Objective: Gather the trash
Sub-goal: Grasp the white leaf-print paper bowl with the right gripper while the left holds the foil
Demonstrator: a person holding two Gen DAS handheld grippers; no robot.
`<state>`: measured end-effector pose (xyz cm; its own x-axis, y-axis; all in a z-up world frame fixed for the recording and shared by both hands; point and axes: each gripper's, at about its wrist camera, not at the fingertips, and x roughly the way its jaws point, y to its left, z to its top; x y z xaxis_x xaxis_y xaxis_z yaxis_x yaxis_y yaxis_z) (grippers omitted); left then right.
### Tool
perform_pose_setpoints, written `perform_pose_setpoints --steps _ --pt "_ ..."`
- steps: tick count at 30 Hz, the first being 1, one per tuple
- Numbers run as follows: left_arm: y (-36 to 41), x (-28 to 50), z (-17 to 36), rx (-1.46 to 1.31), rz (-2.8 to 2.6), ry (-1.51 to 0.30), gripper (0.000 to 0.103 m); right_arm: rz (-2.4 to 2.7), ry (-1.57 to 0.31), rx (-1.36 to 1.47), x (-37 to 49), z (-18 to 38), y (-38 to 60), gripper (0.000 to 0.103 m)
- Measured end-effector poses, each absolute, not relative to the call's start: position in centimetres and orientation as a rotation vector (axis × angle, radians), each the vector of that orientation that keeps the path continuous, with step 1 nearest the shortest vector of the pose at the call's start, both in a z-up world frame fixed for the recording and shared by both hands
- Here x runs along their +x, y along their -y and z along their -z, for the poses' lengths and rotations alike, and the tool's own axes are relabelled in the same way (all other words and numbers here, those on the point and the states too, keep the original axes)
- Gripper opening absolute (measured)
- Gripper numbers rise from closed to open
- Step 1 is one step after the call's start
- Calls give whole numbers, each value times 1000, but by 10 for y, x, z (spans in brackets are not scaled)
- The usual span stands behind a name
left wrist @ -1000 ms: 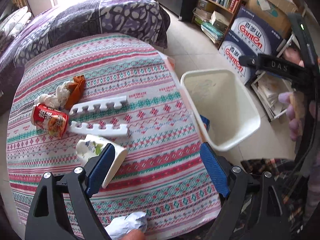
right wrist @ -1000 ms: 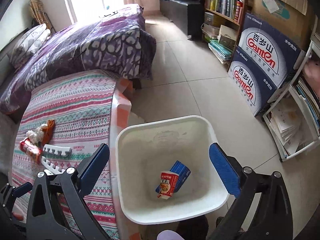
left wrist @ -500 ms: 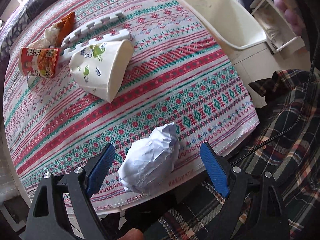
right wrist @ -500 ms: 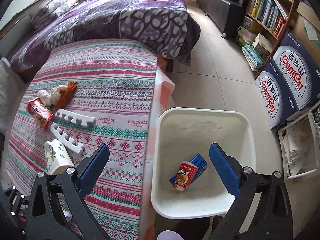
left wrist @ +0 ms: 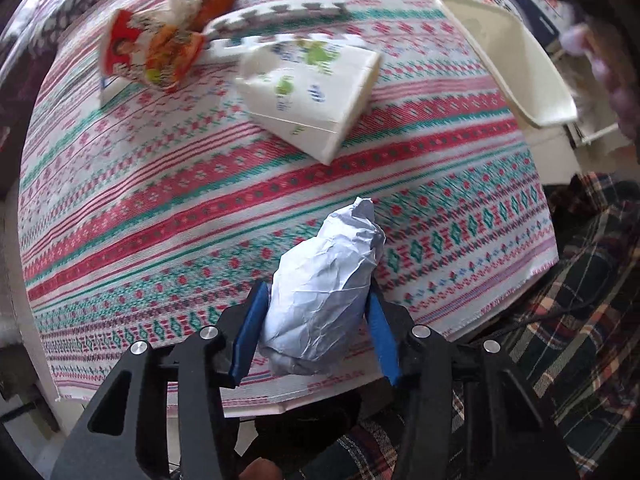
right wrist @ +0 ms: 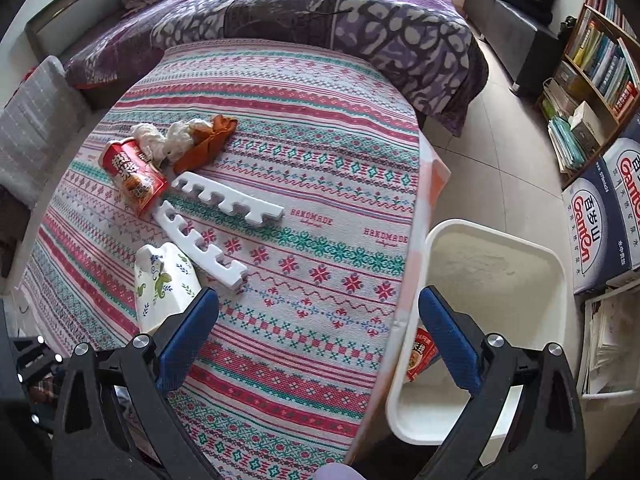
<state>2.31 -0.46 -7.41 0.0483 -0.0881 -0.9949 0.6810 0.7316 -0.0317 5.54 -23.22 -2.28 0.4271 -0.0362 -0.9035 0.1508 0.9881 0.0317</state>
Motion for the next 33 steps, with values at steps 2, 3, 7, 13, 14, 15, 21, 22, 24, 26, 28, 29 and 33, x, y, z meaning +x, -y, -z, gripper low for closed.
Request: perform_pose_setpoints --steps 2,3,7,13,14,15,21,22,24,26,28,29,33 --pt "-12 39 69 453 569 -1410 49 85 -1135 90 59 27 218 96" --pt "-21 46 66 415 536 -1408 49 69 -1141 72 61 30 210 96" --pt "-56 75 57 243 388 -1390 49 16 -1163 -4 67 42 178 96" --pt "-87 98 40 49 246 -1349 49 -43 -1196 -59 75 57 138 96" --pt "-91 100 38 29 237 -1341 49 -48 -1204 -56 77 59 134 96" --pt "-88 102 33 13 232 -1335 49 -55 -1210 -51 78 61 130 96" --pt "-83 106 28 -37 245 -1327 50 -86 -1248 -51 89 73 111 96" --pt "-83 106 28 -40 245 -1326 51 -91 -1254 -42 90 75 110 96" --pt "-84 108 30 -46 245 -1325 51 -97 -1269 -24 93 78 109 96" --pt "-87 110 31 -55 240 -1323 51 -100 -1288 -10 96 84 107 96" --pt "-89 112 31 -65 235 -1322 51 -111 -1306 9 97 89 105 96" --pt "-90 112 32 -70 231 -1320 51 -111 -1306 21 98 91 103 93" --pt "-93 115 32 -96 212 -1306 51 -140 -1307 97 101 92 102 73"
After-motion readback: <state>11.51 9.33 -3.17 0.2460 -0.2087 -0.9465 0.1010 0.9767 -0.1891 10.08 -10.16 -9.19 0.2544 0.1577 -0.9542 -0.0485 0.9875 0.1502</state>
